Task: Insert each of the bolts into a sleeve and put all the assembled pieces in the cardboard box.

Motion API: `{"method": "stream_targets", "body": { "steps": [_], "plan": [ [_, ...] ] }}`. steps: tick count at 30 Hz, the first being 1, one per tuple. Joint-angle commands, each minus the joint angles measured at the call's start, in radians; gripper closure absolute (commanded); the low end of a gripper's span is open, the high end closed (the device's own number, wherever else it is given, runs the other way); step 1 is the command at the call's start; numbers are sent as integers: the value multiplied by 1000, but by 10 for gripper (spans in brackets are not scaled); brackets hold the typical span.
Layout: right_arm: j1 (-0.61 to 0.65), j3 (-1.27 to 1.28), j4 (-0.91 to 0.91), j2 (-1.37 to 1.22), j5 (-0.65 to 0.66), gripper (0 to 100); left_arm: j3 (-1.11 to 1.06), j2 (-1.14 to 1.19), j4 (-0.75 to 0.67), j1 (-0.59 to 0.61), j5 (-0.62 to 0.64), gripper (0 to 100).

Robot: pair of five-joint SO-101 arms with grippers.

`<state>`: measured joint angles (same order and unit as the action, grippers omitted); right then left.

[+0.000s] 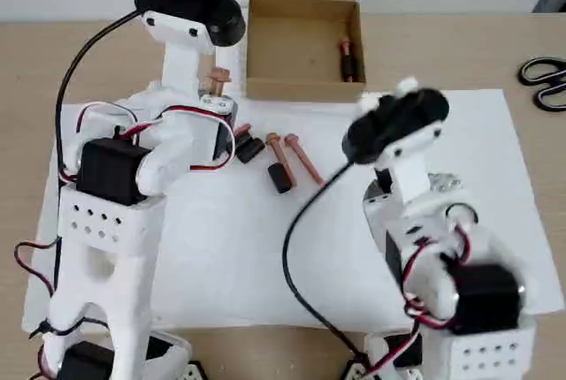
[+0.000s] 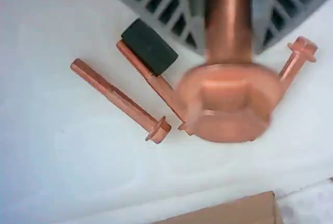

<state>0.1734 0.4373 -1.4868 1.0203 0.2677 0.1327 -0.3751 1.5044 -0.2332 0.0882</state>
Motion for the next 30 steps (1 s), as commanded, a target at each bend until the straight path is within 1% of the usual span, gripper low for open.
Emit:
{"method": "stream_targets", "body": {
  "steps": [1, 3, 7, 10, 14, 18, 20, 23, 25, 28, 30],
  "plan": [
    [10, 276, 203, 120, -8, 995, -22, -43, 0, 8, 2, 994],
    [15, 402, 268, 180, -8, 995, -53, -41, 0, 9, 2, 994],
    [81, 512, 325, 303, -17, 995, -65, -44, 0, 8, 2, 994],
    [131, 572, 412, 383, -118, 995, -67, -43, 0, 8, 2, 994],
    [183, 712, 553, 487, -262, 995, -70, -44, 2, 8, 2, 994],
    [211, 861, 622, 631, -351, 995, -70, -48, 3, 8, 2, 994],
    [211, 908, 668, 704, -351, 995, -70, -48, 2, 5, 11, 994],
    [209, 1020, 756, 794, -293, 995, -70, -43, -12, 2, 77, 994],
    [209, 1079, 822, 797, -264, 995, -74, -41, -40, 3, 126, 994],
    [211, 1142, 911, 788, -281, 995, -96, -48, -110, -8, 207, 994],
    [211, 1171, 958, 788, -296, 995, -96, -49, -149, -26, 209, 994]
  ]
}}
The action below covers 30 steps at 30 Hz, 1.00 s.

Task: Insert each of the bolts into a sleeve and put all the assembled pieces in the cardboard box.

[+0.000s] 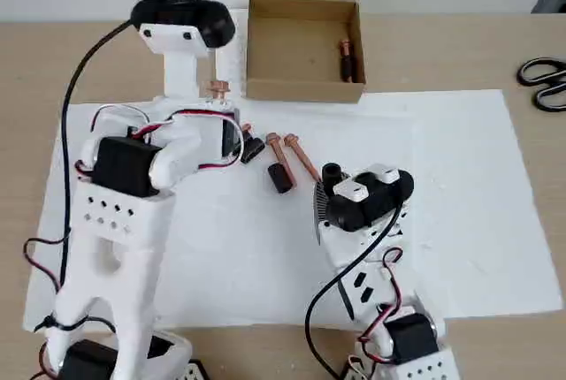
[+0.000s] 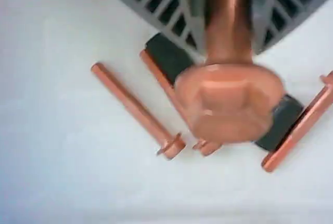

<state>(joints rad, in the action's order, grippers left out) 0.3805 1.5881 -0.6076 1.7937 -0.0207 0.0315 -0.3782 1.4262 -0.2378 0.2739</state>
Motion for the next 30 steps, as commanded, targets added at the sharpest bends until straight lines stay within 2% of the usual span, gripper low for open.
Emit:
{"method": "stream_targets", "body": {
  "steps": [1, 8, 12, 17, 25, 30],
  "plan": [
    [4, 34, 94, 16, -17, 995, 8, -46, -87, -35, 23, 994],
    [4, 84, 110, 16, -63, 995, 7, -204, -193, -152, 21, 994],
    [25, 95, 107, 16, -87, 995, -4, -319, -193, -230, 29, 994],
    [120, 95, 105, 16, -86, 995, -173, -425, -206, -256, 68, 994],
    [176, 92, 105, 16, -86, 995, -599, -600, -566, -253, 66, 994],
    [176, 95, 105, 16, -86, 995, -766, -634, -710, -253, 69, 994]
  ]
}}
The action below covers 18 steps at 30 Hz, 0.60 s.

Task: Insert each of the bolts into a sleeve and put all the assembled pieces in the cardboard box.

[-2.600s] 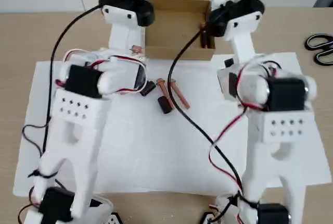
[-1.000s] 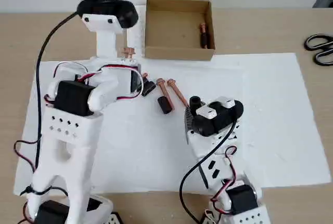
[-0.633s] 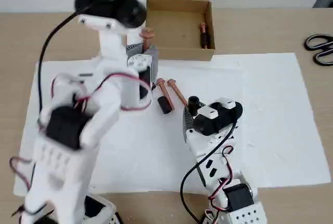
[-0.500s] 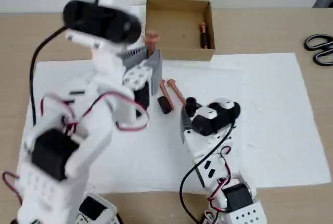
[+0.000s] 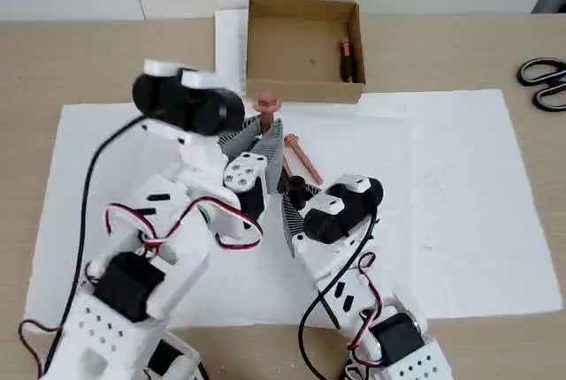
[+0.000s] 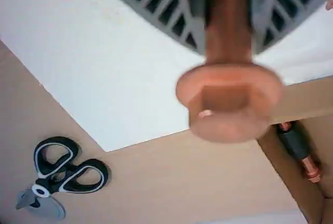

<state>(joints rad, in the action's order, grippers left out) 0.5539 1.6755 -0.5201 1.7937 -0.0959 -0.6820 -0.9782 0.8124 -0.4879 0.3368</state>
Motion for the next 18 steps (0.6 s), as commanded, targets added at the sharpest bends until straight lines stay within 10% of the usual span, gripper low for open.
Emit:
{"method": "stream_targets", "body": {
  "steps": [1, 18],
  "plan": [
    [2, 8, 18, 16, -11, 995, -79, -34, -123, -3, 6, 994],
    [4, 8, 18, 16, -12, 995, -312, -32, -397, -8, 8, 994]
  ]
}}
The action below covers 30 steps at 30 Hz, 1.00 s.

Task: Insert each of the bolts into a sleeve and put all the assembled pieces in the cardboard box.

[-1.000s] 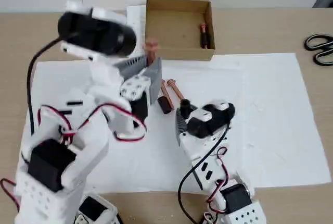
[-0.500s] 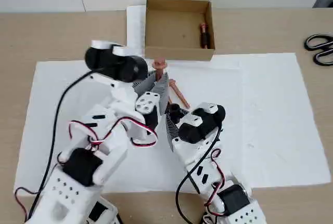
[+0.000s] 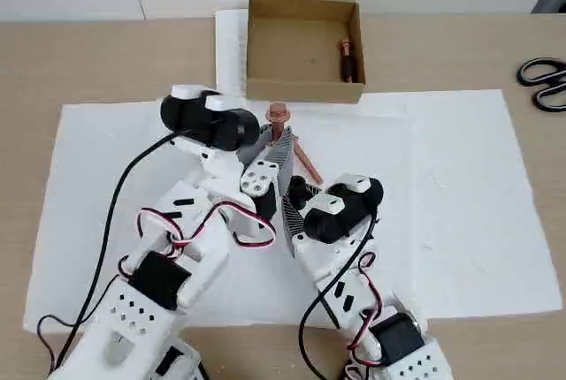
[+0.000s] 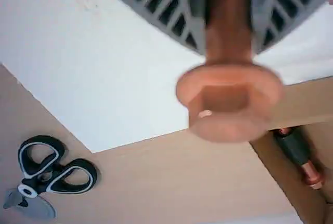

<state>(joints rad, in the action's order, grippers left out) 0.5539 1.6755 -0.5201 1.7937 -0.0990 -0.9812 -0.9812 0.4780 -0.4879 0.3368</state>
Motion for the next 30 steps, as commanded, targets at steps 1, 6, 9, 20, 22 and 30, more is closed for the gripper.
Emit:
{"method": "stream_targets", "body": {
  "steps": [1, 6, 9, 20, 22, 30],
  "plan": [
    [4, 8, 18, 16, -9, 995, -33, -29, -86, -9, 8, 994],
    [5, 8, 18, 16, -9, 995, -99, -31, -199, -11, 8, 994],
    [5, 6, 18, 16, -29, 995, -125, -31, -235, -11, 8, 994],
    [51, 8, 18, 16, -72, 995, -139, -28, -250, -14, 9, 994],
    [54, 8, 18, 16, -71, 995, -139, -28, -250, -14, 9, 994],
    [53, 8, 19, 15, -68, 995, -139, -28, -236, -38, 8, 994]
  ]
}}
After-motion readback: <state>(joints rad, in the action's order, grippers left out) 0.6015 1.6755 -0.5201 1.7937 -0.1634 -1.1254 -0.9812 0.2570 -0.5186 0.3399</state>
